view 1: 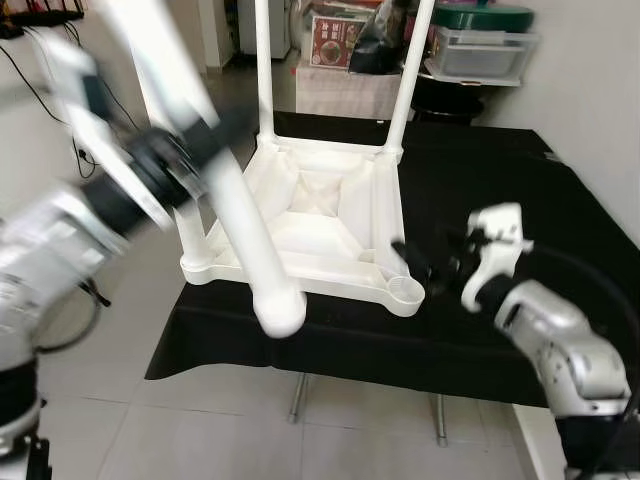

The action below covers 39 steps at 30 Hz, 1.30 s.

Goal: Building children table

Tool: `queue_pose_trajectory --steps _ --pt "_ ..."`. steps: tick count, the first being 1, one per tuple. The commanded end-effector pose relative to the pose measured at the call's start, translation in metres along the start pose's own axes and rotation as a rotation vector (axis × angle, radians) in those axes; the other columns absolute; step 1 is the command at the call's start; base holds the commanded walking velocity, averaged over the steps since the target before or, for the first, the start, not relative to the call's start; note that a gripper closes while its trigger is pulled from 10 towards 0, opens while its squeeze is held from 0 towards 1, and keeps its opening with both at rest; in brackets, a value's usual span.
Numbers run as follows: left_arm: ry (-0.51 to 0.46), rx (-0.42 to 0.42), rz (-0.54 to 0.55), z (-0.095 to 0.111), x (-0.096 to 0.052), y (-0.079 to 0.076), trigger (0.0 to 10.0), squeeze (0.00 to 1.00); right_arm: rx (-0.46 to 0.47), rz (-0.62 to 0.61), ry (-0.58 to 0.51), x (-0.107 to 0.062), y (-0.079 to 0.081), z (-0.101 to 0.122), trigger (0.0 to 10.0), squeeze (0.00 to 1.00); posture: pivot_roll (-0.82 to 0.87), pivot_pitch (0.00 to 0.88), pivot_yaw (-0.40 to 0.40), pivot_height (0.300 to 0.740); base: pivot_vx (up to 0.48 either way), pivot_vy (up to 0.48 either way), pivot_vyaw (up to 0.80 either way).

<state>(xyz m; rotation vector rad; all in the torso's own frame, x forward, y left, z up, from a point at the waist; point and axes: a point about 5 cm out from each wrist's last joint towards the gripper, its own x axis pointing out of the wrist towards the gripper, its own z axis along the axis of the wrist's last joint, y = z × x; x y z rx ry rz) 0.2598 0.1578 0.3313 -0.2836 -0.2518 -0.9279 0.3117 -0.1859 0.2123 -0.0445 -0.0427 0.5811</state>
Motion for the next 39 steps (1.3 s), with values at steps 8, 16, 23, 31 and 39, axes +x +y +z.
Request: queue_pose_trajectory --steps 8,16,23,31,39 --pt "0.228 0.199 -0.2 -0.049 0.005 -0.023 0.0 0.0 -0.223 0.56 0.385 -0.018 0.041 -0.033 10.0 0.58 -0.01 0.037 -0.046 0.74 0.0 0.0 0.0" --pt "0.165 0.239 -0.256 -0.068 0.009 -0.027 0.0 0.0 -0.092 0.639 0.382 0.002 0.071 -0.034 10.0 0.0 -0.01 0.043 -0.052 0.74 0.0 0.0 0.0" --pt "0.078 0.262 -0.162 -0.073 0.009 -0.014 0.0 0.0 -0.073 0.668 0.373 0.011 0.081 -0.039 10.0 0.0 -0.04 0.055 -0.056 0.74 0.0 0.0 0.0" --pt "0.063 0.105 -0.176 -0.073 -0.004 -0.008 10.0 0.0 -0.026 0.634 0.265 0.02 0.076 -0.03 10.0 0.0 -0.03 0.058 -0.05 0.74 0.0 0.0 0.0" --pt "0.058 0.111 -0.086 -0.078 -0.009 0.003 10.0 0.0 0.074 0.58 0.181 0.029 0.076 -0.019 10.0 0.0 -0.02 0.061 -0.039 0.74 0.0 0.0 -0.7"
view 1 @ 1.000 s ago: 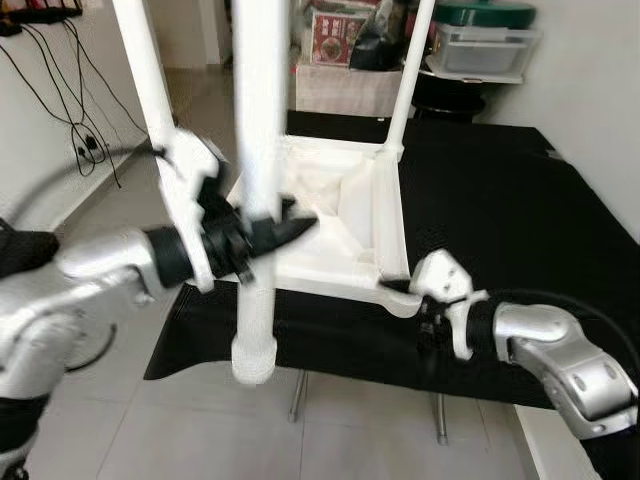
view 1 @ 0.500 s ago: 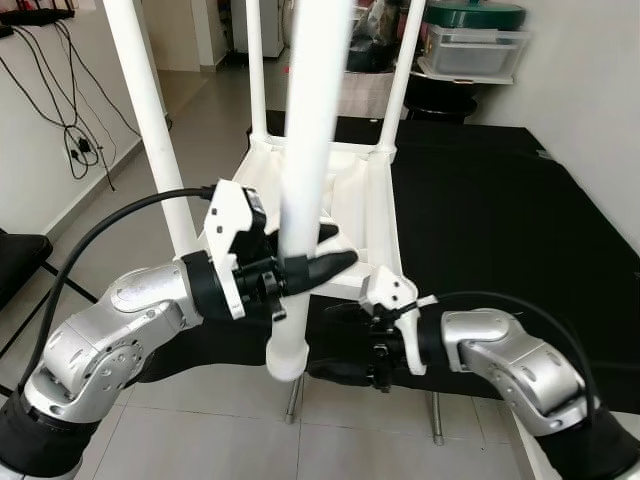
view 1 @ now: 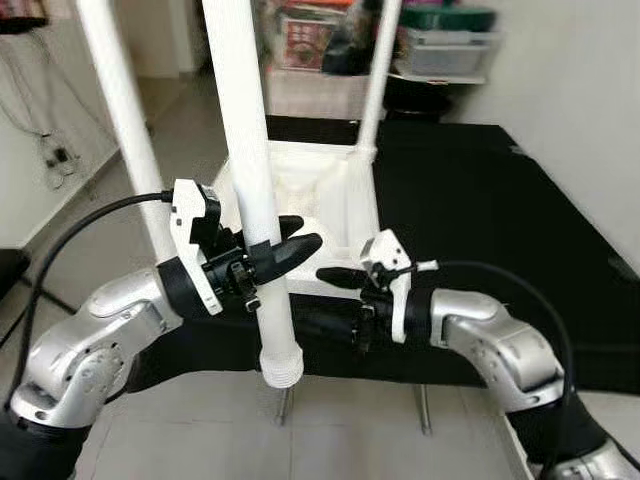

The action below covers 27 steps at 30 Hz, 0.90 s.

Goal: Building children table

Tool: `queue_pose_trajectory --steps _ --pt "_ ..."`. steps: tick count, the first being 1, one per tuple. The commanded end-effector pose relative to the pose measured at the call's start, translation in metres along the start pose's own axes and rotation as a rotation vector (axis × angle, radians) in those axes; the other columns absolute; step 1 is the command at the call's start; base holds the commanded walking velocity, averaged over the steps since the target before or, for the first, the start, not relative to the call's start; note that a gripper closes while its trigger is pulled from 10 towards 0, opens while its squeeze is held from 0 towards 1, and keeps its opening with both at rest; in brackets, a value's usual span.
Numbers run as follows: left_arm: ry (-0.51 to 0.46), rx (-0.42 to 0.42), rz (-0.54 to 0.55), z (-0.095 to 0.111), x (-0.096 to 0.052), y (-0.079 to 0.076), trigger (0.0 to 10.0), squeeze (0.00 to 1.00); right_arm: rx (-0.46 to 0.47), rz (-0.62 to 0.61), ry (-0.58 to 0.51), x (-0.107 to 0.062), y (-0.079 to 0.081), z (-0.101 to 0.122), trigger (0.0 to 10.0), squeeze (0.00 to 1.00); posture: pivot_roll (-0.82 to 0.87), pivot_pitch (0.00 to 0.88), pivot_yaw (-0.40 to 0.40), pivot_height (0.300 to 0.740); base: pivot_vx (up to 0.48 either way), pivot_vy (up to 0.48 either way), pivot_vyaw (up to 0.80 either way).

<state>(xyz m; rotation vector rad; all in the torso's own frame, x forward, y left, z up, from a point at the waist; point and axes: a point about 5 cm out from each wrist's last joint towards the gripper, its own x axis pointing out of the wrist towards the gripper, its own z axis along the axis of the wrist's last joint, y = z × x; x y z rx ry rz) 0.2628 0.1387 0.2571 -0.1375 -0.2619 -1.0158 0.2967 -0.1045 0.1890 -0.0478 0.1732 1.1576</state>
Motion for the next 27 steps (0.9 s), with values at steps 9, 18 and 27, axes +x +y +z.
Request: queue_pose_trajectory --steps 9,18,27 --pt "0.051 0.006 -0.064 -0.005 -0.011 -0.001 10.0 0.0 -0.015 0.068 0.011 -0.023 -0.004 0.002 10.0 0.0 0.0 0.05 -0.031 0.74 0.0 0.0 -0.8" --pt "0.014 0.044 -0.231 0.007 -0.009 -0.008 10.0 0.0 0.051 0.223 -0.143 -0.021 0.015 0.028 10.0 0.0 0.0 0.048 -0.033 0.74 0.0 0.0 -0.8" --pt "-0.022 -0.002 -0.33 0.019 -0.008 -0.014 10.0 0.0 -0.015 0.3 -0.113 -0.018 0.03 0.019 10.0 0.0 0.0 0.048 -0.032 0.74 0.0 0.0 -0.44"
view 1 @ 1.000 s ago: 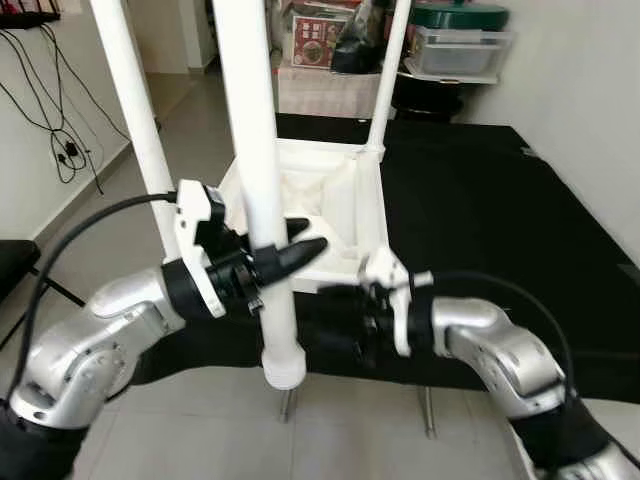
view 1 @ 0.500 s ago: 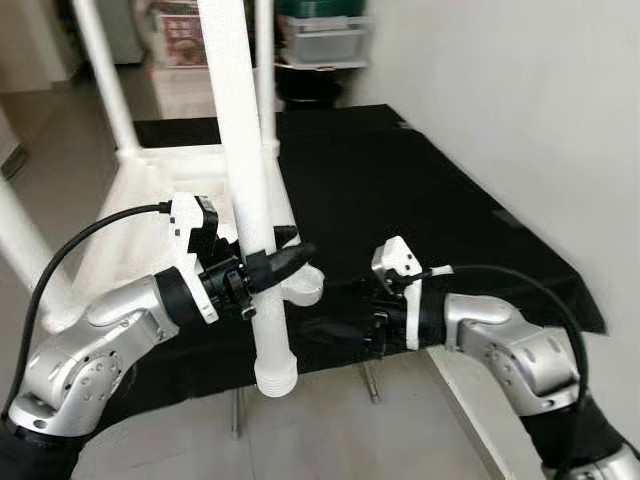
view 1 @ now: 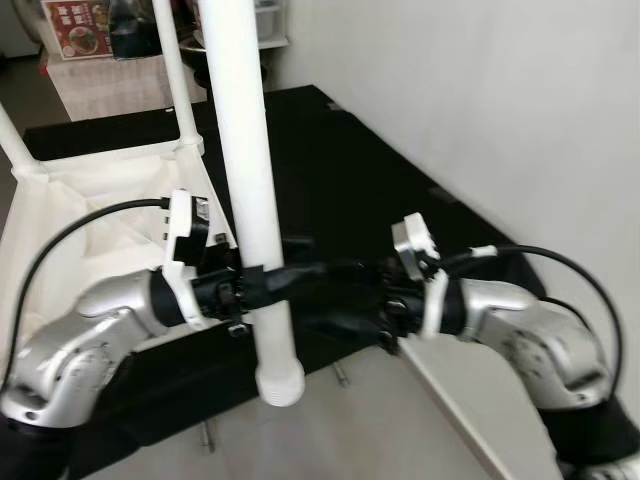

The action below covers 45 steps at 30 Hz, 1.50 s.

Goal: Building children table

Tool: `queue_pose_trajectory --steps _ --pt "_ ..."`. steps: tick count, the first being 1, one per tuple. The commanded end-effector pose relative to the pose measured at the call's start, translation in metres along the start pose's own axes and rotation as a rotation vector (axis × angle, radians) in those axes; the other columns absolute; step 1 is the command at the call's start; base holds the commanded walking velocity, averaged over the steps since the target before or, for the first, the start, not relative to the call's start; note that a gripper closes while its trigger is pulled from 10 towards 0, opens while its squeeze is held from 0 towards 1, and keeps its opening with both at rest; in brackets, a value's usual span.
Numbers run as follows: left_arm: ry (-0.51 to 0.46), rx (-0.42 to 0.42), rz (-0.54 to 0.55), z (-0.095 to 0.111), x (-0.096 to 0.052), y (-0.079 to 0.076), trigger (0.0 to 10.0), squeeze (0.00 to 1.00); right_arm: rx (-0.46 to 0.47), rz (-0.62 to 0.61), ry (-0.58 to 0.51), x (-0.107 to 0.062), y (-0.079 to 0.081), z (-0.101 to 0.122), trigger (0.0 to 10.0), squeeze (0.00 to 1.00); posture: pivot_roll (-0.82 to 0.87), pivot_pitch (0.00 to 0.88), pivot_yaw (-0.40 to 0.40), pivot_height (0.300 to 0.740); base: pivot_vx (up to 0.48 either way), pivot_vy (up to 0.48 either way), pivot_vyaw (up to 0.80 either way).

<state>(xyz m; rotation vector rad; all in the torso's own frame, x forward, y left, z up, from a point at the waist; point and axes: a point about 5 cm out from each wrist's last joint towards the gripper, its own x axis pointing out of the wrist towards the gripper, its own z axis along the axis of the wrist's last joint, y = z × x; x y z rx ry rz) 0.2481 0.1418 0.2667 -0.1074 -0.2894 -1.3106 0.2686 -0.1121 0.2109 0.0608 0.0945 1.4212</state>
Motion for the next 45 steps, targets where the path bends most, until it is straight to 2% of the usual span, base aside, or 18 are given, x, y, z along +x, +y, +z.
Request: queue_pose_trajectory --steps 1,3,7,14,17,19,22,29,31,33,34,35,36,45 --pt "-0.027 0.004 -0.053 0.01 0.0 -0.005 10.0 0.0 -0.045 0.047 0.007 0.009 0.008 0.0 10.0 0.0 0.0 0.047 -0.03 0.74 0.0 0.0 0.0" --pt "-0.027 0.004 -0.053 0.01 0.0 -0.005 10.0 0.0 -0.045 0.047 0.007 0.009 0.008 0.0 10.0 0.0 0.0 0.047 -0.03 0.74 0.0 0.0 0.0" --pt "-0.043 0.008 -0.107 0.014 0.005 -0.009 10.0 0.0 -0.068 0.024 0.046 0.028 0.007 -0.006 10.0 0.0 0.0 0.043 -0.03 0.74 0.0 0.0 0.0" --pt "-0.044 0.021 -0.147 0.015 0.008 -0.011 10.0 0.0 -0.049 0.018 0.039 0.044 0.009 -0.006 10.0 0.0 0.0 0.042 -0.03 0.74 0.0 0.0 0.0" --pt "-0.05 0.028 -0.146 0.016 0.01 -0.011 10.0 0.0 -0.05 0.031 0.033 0.049 0.011 -0.004 10.0 0.0 0.01 0.039 -0.032 0.74 0.0 0.0 0.0" --pt "-0.063 0.047 -0.143 0.02 0.012 -0.009 10.0 0.0 -0.047 0.035 0.011 0.061 0.012 -0.002 10.0 0.0 0.01 0.037 -0.035 0.74 0.0 0.0 0.0" --pt "-0.063 0.047 -0.143 0.02 0.012 -0.009 10.0 0.0 -0.047 0.035 0.011 0.061 0.012 -0.002 10.0 0.0 0.01 0.037 -0.035 0.74 0.0 0.0 0.0" --pt "-0.078 0.057 -0.149 0.025 0.014 -0.008 10.0 0.0 -0.055 0.033 -0.006 0.084 0.016 -0.003 10.0 0.0 0.02 0.033 -0.031 0.74 0.0 0.0 0.0" --pt "-0.078 0.057 -0.149 0.025 0.014 -0.008 10.0 0.0 -0.055 0.033 -0.006 0.084 0.016 -0.003 10.0 0.0 0.02 0.033 -0.031 0.74 0.0 0.0 0.0" --pt "-0.085 0.063 -0.152 0.028 0.016 -0.007 10.0 0.0 -0.078 0.036 0.02 0.097 0.019 -0.007 4.2 0.0 0.02 0.032 -0.029 0.74 0.0 0.0 0.0" --pt "-0.086 0.065 -0.152 0.029 0.017 -0.007 10.0 0.0 -0.084 0.034 0.024 0.099 0.02 -0.007 1.8 0.0 0.02 0.032 -0.029 0.74 0.0 0.0 0.0" --pt "-0.086 0.065 -0.152 0.029 0.017 -0.007 10.0 0.0 -0.084 0.034 0.024 0.099 0.02 -0.007 1.8 0.0 0.02 0.032 -0.029 0.74 0.0 0.0 0.0" --pt "-0.088 0.066 -0.153 0.029 0.017 -0.007 10.0 0.0 -0.085 0.03 0.023 0.101 0.02 -0.007 0.0 0.0 0.02 0.033 -0.026 0.74 0.0 0.0 0.0" --pt "-0.095 0.071 -0.156 0.031 0.019 -0.006 10.0 0.0 -0.088 0.019 -0.002 0.107 0.019 -0.004 0.0 0.0 0.02 0.04 -0.027 0.74 0.0 0.0 0.0"
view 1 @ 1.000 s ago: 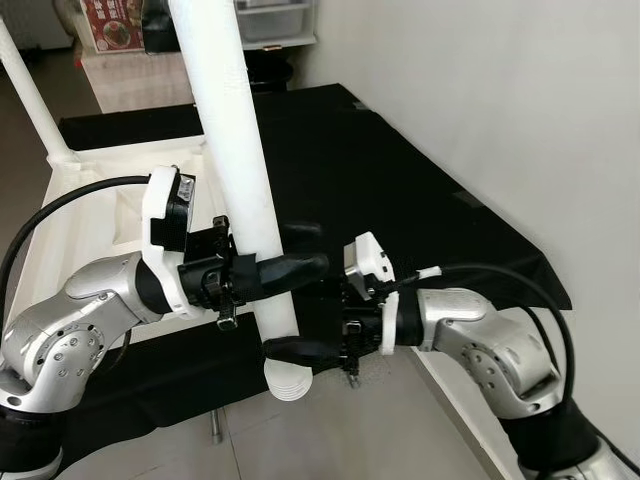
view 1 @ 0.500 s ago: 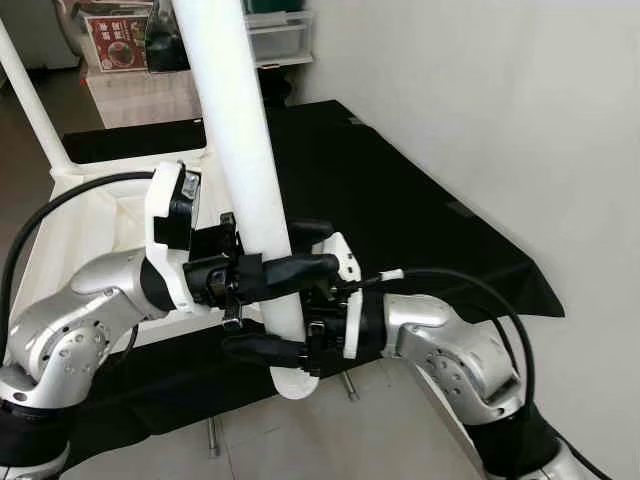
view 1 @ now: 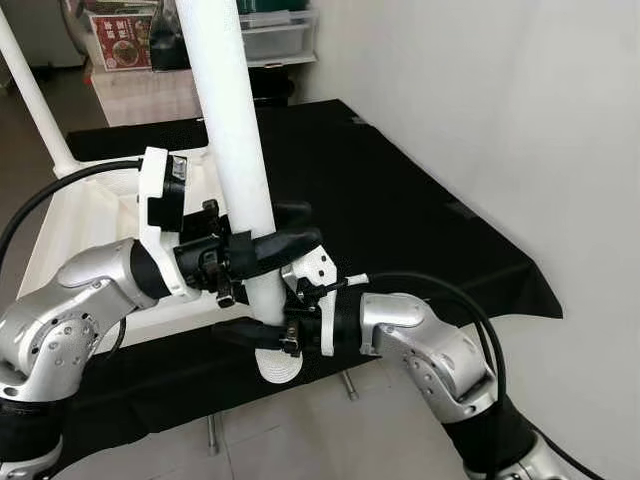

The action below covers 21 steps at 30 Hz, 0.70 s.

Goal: Building children table

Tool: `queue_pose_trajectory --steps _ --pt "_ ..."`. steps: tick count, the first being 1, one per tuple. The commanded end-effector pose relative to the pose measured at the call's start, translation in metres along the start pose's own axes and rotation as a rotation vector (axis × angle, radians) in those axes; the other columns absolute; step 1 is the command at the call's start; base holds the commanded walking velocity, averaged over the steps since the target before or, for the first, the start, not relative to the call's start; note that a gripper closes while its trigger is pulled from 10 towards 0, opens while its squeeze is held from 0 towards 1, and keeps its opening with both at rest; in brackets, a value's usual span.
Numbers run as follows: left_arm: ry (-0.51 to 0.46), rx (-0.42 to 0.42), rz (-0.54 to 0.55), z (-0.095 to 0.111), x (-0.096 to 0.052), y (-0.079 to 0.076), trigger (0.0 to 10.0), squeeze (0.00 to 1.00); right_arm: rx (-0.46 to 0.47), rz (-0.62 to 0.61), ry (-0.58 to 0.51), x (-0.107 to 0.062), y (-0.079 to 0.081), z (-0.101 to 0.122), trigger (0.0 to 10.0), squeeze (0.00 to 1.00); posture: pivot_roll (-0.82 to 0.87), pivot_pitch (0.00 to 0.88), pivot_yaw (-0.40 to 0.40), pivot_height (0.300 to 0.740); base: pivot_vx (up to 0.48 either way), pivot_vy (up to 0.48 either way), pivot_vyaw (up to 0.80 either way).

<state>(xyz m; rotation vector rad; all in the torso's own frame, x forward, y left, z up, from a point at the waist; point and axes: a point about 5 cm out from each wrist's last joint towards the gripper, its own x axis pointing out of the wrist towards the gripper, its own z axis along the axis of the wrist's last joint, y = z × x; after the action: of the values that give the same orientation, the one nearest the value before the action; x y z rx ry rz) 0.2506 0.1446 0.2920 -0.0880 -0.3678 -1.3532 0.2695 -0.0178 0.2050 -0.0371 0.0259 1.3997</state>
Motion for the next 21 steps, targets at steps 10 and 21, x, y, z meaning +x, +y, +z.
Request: queue_pose_trajectory --steps 10,21 --pt "-0.061 0.024 -0.092 0.008 0.015 -0.009 10.0 0.0 0.003 0.016 -0.023 0.012 0.0 0.004 0.0 0.0 0.0 0.041 -0.026 0.74 0.0 0.0 0.0" --pt "-0.08 -0.028 -0.002 0.015 0.011 0.003 10.0 1.0 -0.008 -0.03 -0.014 0.01 -0.008 0.003 0.0 0.0 0.0 0.038 -0.024 0.74 0.0 0.0 0.0"
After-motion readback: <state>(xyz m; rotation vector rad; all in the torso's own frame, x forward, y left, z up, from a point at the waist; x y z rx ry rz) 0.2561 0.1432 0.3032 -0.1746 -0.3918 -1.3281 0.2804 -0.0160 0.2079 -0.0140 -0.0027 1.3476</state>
